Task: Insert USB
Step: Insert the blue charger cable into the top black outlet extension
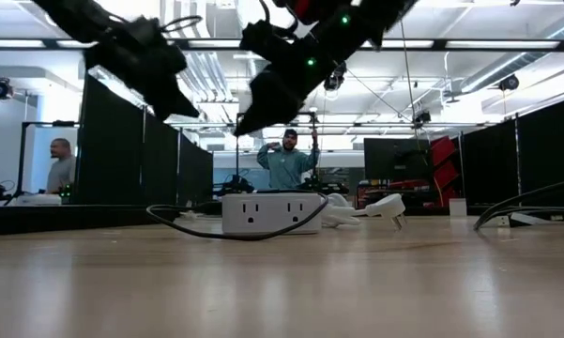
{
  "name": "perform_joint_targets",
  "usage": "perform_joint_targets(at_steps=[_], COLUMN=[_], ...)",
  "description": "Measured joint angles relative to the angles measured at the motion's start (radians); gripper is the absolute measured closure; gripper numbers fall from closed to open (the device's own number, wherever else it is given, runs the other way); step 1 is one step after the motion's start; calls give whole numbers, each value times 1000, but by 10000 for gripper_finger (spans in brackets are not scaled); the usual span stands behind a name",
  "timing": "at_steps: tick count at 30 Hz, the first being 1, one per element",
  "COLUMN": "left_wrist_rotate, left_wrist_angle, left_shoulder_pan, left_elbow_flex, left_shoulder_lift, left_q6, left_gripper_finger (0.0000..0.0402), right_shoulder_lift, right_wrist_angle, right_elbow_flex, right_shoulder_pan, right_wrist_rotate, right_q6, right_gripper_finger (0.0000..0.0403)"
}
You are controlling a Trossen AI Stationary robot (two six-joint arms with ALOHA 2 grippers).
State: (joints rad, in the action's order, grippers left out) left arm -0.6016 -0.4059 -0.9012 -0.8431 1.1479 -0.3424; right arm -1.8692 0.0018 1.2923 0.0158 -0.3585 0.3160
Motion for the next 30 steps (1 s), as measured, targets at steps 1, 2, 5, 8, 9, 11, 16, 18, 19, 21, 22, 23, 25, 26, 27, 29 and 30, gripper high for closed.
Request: perform_joint_targets(at_steps=[1, 2, 5, 8, 9, 11, 16, 18, 19, 21, 22, 23, 25, 26, 27, 29, 30], left_wrist_rotate=[7, 10, 11, 17, 23, 100, 346, 351, 353, 358, 367, 388, 443, 473, 504, 549, 564], left_wrist_angle=[28, 70, 132, 133, 128, 90, 21, 15, 15, 12, 12, 14, 0, -16, -34, -61, -76], left_shoulder_pan=[0, 1, 5, 55, 82, 139, 251, 271, 275, 275, 275, 275, 275, 275, 279, 283, 284], left_elbow_flex=[24, 46, 94, 101, 98, 74, 50, 44, 39, 35, 29, 20, 1, -9, -19, -45, -57], left_shoulder_lift=[-25, -45, -85, -61, -49, -5, 136, 186, 214, 257, 276, 294, 335, 356, 381, 425, 443], left_q6=[25, 51, 110, 94, 79, 42, -61, -90, -94, -95, -95, -94, -96, -98, -103, -113, -119], left_gripper_finger=[401, 401, 401, 401, 401, 401, 401, 401, 401, 399, 395, 390, 375, 366, 356, 334, 323], right_shoulder_lift=[2, 3, 2, 2, 2, 2, 2, 3, 3, 6, 8, 14, 27, 36, 46, 63, 72], right_wrist_angle=[42, 51, 58, 56, 55, 56, 54, 48, 37, -1, -13, -32, -64, -68, -79, -95, -105], right_elbow_flex=[-18, -29, -35, -39, -39, -39, -39, -38, -38, -38, -38, -38, -38, -38, -38, -38, -38], right_shoulder_pan=[-3, -5, -17, -27, -27, -29, -31, -31, -30, -29, -29, -29, -30, -30, -30, -30, -30], right_wrist_rotate=[-1, -1, 1, 42, 67, 102, 104, 104, 104, 104, 103, 100, 95, 94, 94, 94, 94], right_q6=[7, 7, -13, -33, -37, -44, -44, -43, -43, -42, -39, -37, -36, -36, -37, -41, -44], right_gripper_finger=[219, 219, 219, 219, 219, 219, 219, 219, 219, 219, 219, 219, 219, 219, 219, 219, 219])
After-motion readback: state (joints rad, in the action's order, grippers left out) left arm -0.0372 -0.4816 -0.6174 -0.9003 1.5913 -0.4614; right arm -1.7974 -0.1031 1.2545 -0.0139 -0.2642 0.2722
